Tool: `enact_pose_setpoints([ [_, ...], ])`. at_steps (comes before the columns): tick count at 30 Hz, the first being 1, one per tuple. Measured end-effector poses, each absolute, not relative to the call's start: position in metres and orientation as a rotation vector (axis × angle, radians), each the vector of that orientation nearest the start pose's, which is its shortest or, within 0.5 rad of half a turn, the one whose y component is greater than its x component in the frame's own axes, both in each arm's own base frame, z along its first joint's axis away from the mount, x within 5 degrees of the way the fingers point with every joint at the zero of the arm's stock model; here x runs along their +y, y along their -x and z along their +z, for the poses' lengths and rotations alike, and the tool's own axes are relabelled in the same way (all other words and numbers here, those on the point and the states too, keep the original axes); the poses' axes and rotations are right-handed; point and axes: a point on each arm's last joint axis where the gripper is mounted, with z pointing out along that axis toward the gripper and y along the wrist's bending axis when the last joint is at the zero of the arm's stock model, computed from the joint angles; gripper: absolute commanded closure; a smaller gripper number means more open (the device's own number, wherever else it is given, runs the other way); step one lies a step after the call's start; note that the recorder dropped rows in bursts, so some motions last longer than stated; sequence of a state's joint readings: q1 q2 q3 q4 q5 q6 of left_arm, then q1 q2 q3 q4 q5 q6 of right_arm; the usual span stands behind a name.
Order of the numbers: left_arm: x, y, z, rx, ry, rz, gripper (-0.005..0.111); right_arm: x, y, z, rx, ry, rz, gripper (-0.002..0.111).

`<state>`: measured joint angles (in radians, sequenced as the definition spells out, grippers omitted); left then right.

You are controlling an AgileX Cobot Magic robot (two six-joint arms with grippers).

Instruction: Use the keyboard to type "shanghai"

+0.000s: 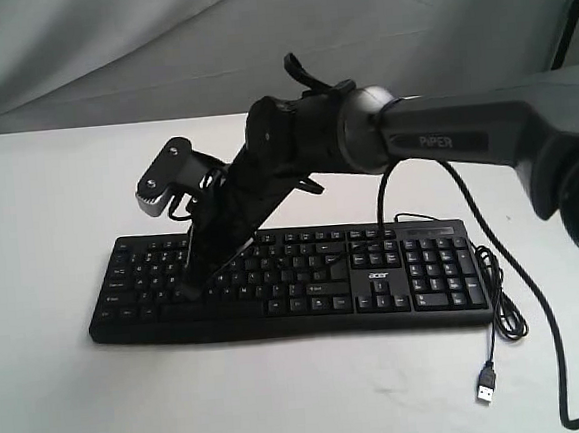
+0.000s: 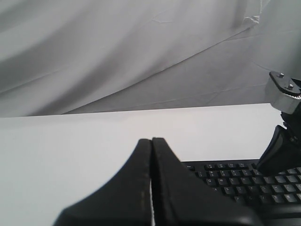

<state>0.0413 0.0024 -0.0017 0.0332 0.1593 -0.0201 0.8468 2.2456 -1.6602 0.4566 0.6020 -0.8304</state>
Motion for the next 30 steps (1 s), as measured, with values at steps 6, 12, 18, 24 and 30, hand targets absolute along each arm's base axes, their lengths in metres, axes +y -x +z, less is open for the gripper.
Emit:
enact_pose_setpoints([
  [6,0.003,-0.056,0.199,1.644,0.028,0.046,0.107,0.364,-0.304,0.133,2.116,1.66,0.465,0.108],
  [12,0.003,-0.056,0.199,1.644,0.028,0.046,0.107,0.362,-0.305,0.131,2.127,1.653,0.464,0.108],
  [18,0.003,-0.056,0.199,1.644,0.028,0.046,0.107,0.362,-0.305,0.131,2.127,1.653,0.464,0.108],
  [24,0.003,-0.056,0.199,1.644,0.028,0.046,0.107,0.362,-0.305,0.131,2.127,1.653,0.464,0.108],
  [30,0.003,-0.056,0.199,1.644,0.028,0.046,0.107,0.361,-0.305,0.128,2.131,1.648,0.458,0.108],
])
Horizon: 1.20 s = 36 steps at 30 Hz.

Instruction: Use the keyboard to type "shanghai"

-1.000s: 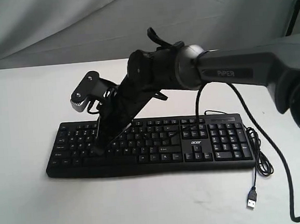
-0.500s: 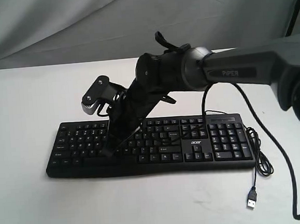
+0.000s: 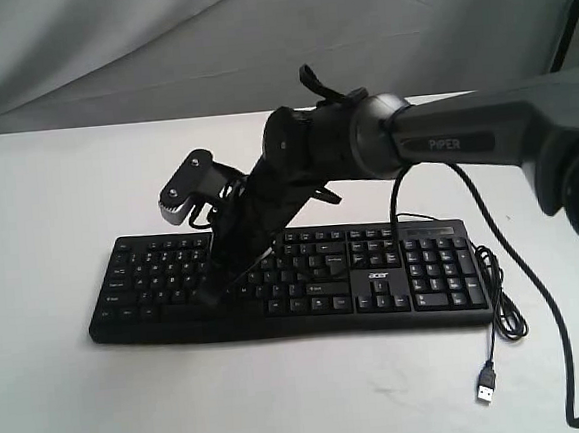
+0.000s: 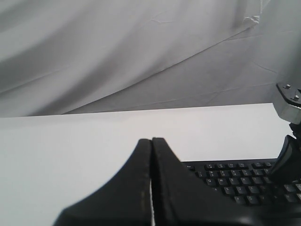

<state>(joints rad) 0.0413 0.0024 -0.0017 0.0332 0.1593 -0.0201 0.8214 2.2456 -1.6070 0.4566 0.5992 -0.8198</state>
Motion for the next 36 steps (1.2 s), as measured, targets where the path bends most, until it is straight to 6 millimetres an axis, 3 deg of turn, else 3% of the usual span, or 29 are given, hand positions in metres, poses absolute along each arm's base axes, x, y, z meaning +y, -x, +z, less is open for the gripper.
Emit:
enact_pose_setpoints([
  [27,0.003,-0.056,0.199,1.644,0.028,0.046,0.107,0.361,-0.304,0.117,2.133,1.623,0.481,0.108],
  [32,0.003,-0.056,0.199,1.644,0.028,0.046,0.107,0.361,-0.304,0.131,2.101,1.622,0.474,0.108],
  [36,0.003,-0.056,0.199,1.644,0.028,0.046,0.107,0.375,-0.3,0.146,2.027,1.637,0.477,0.108],
])
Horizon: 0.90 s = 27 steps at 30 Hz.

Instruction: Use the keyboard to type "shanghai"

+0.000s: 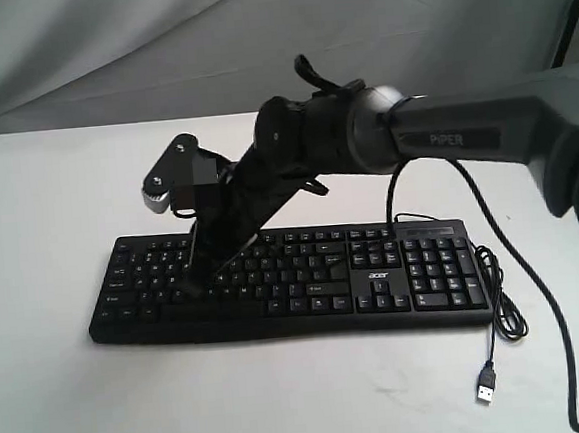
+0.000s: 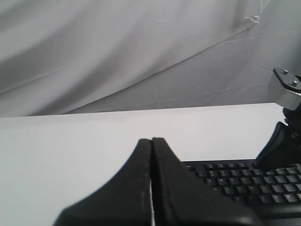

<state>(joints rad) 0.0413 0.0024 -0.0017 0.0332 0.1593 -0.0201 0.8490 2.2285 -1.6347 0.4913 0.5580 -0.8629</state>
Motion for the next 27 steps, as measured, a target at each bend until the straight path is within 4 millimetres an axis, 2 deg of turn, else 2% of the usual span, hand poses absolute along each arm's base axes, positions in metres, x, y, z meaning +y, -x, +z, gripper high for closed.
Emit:
enact_pose_setpoints([
  [5,0.003,-0.056,0.199,1.644,0.028,0.046,0.107,0.413,-0.299,0.151,1.949,1.653,0.52,0.108],
  [11,0.003,-0.056,0.199,1.644,0.028,0.046,0.107,0.447,-0.303,0.132,1.968,1.732,0.563,0.108],
  [16,0.003,-0.056,0.199,1.644,0.028,0.046,0.107,0.455,-0.307,0.13,1.972,1.752,0.561,0.108],
  [27,0.003,-0.056,0.199,1.644,0.028,0.046,0.107,0.453,-0.306,0.128,1.988,1.801,0.536,0.108],
])
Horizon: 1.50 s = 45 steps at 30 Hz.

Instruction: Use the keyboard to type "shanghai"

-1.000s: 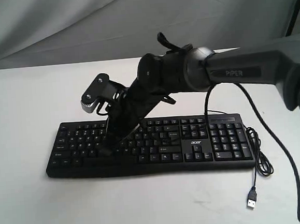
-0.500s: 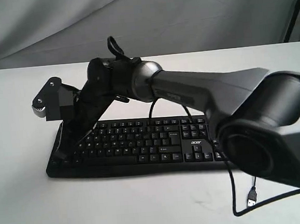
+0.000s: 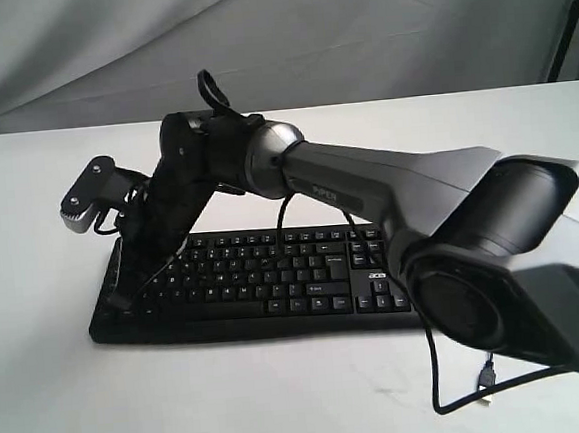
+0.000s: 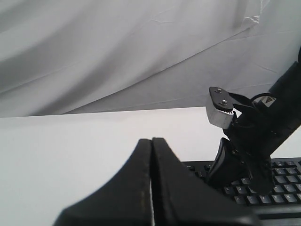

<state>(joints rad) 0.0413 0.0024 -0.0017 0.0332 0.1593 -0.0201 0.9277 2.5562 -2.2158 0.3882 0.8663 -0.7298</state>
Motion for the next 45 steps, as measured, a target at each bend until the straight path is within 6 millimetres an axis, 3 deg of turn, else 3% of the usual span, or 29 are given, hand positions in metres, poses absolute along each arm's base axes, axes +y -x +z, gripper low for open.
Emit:
enact_pose_setpoints([
  [14,0.003,-0.056,0.199,1.644,0.028,0.046,0.107,0.452,-0.306,0.119,2.005,1.817,0.534,0.108],
  [20,0.003,-0.056,0.199,1.644,0.028,0.046,0.107,0.445,-0.308,0.143,1.976,1.854,0.479,0.108],
  [24,0.003,-0.056,0.199,1.644,0.028,0.046,0.107,0.424,-0.316,0.167,2.04,1.827,0.476,0.108],
  [30,0.003,-0.056,0.199,1.644,0.028,0.046,0.107,0.365,-0.327,0.154,2.208,1.725,0.406,0.108],
  [35,0.003,-0.056,0.199,1.644,0.028,0.046,0.107,0.333,-0.312,0.148,2.231,1.62,0.386,0.108],
  [45,0.003,-0.056,0.199,1.644,0.028,0.046,0.107,0.329,-0.31,0.142,2.182,1.549,0.395,0.108],
])
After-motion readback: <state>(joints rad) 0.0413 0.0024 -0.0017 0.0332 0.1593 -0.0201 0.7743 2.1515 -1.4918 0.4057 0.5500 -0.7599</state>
